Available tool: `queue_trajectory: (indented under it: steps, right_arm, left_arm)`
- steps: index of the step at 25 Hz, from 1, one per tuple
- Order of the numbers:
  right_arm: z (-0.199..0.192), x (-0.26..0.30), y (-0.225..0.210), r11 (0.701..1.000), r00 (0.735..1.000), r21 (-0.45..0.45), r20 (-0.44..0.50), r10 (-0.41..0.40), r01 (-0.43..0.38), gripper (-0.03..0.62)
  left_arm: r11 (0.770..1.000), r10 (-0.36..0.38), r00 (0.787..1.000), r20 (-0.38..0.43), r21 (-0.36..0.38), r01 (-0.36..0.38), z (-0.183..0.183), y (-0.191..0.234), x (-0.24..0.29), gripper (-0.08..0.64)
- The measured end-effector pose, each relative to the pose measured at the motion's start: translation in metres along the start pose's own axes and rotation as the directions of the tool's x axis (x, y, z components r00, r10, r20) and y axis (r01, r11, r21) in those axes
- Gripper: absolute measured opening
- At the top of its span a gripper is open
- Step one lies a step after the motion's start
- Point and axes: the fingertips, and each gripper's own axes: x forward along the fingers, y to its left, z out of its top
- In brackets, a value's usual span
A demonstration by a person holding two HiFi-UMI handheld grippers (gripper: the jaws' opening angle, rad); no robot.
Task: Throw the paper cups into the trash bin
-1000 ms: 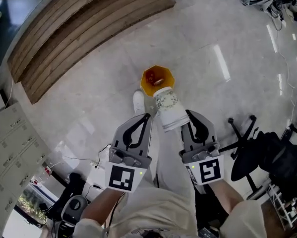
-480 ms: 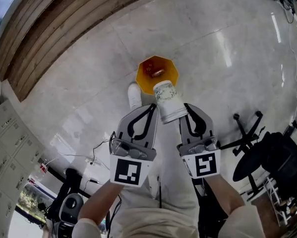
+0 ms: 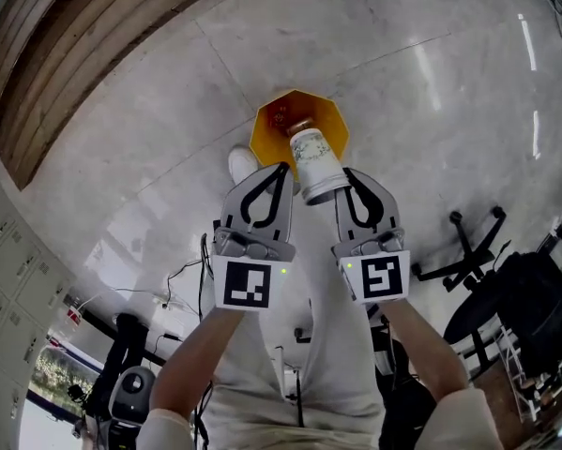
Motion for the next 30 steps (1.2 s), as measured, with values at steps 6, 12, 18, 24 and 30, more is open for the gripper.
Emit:
queue_trajectory:
  steps: [6, 12, 18, 24, 30]
  right_arm:
    - [-0.052, 0.049, -0.007, 1.000, 0.998, 0.010, -0.052, -0.026, 0.026, 0.028]
    - [-0.099, 0.094, -0.013, 0.999, 0.993, -0.019, -0.113, -0.031, 0.029, 0.028]
    - [-0.126, 0.126, -0.016, 0.999, 0.985, 0.014, -0.171, -0.028, 0.031, 0.028]
    - [-0.146, 0.144, -0.015, 0.997, 0.970, 0.048, -0.241, -0.043, 0.057, 0.028]
    - [-0.148, 0.146, -0.010, 0.996, 0.963, 0.078, -0.267, -0.027, 0.049, 0.089]
  left_arm:
    - [0.999, 0.046, 0.999, -0.020, 0.000, -0.046, -0.054, 0.027, 0.043, 0.005]
    - [0.998, 0.060, 0.997, -0.051, 0.026, -0.059, -0.097, 0.046, 0.077, 0.005]
    - [0.997, 0.071, 0.984, -0.163, 0.047, -0.064, -0.135, 0.053, 0.102, 0.005]
    - [0.996, 0.088, 0.970, -0.228, 0.048, -0.079, -0.157, 0.059, 0.114, 0.005]
    - [0.997, 0.078, 0.970, -0.230, 0.042, -0.070, -0.154, 0.059, 0.109, 0.005]
